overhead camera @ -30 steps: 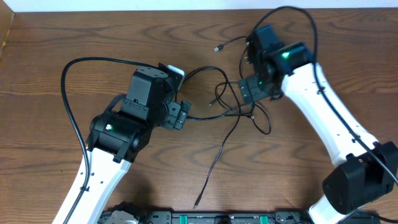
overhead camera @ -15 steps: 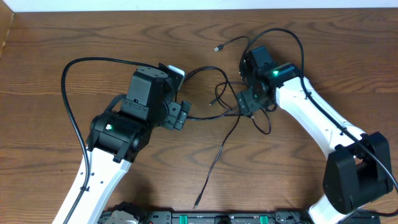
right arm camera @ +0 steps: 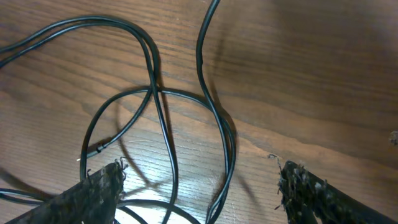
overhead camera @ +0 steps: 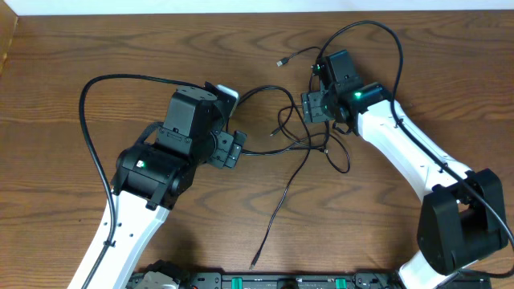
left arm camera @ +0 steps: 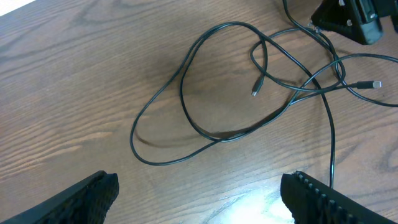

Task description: Untangle cables

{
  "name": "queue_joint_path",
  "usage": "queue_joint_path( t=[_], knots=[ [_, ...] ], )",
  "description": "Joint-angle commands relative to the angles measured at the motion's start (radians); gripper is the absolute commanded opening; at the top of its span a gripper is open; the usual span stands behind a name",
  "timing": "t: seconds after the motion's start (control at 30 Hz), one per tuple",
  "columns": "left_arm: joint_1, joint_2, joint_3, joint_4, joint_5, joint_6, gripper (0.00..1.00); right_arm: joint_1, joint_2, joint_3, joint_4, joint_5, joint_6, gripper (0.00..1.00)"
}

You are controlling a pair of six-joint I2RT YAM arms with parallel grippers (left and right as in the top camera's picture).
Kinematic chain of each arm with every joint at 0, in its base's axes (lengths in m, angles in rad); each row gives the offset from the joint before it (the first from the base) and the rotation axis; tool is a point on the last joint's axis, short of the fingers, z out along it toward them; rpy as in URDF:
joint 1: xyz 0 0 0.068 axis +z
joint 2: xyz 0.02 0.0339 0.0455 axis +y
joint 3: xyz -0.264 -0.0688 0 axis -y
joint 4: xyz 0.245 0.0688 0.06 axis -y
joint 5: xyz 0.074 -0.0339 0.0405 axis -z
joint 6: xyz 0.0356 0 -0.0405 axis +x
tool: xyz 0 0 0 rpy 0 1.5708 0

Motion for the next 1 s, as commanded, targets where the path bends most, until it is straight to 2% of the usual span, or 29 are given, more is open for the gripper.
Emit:
queue_joint_path(
  t=[0.0,0.3,0.97],
  knots=[
    [0.000,0.002,0.001,-0.003,-0.001,-0.006,0.89,-0.003,0.068,-0.013,-0.007,-0.001,0.025,0.76],
    [0.000,0.002,0.001,-0.003,-0.001,-0.006,0.89,-0.003,0.177,-0.013,-0.021,0.011,0.010,0.71],
    [0.000,0.002,0.001,-0.003,-0.001,-0.006,0.89,-0.003,0.192,-0.026,-0.029,0.067,0.000,0.70]
  ],
)
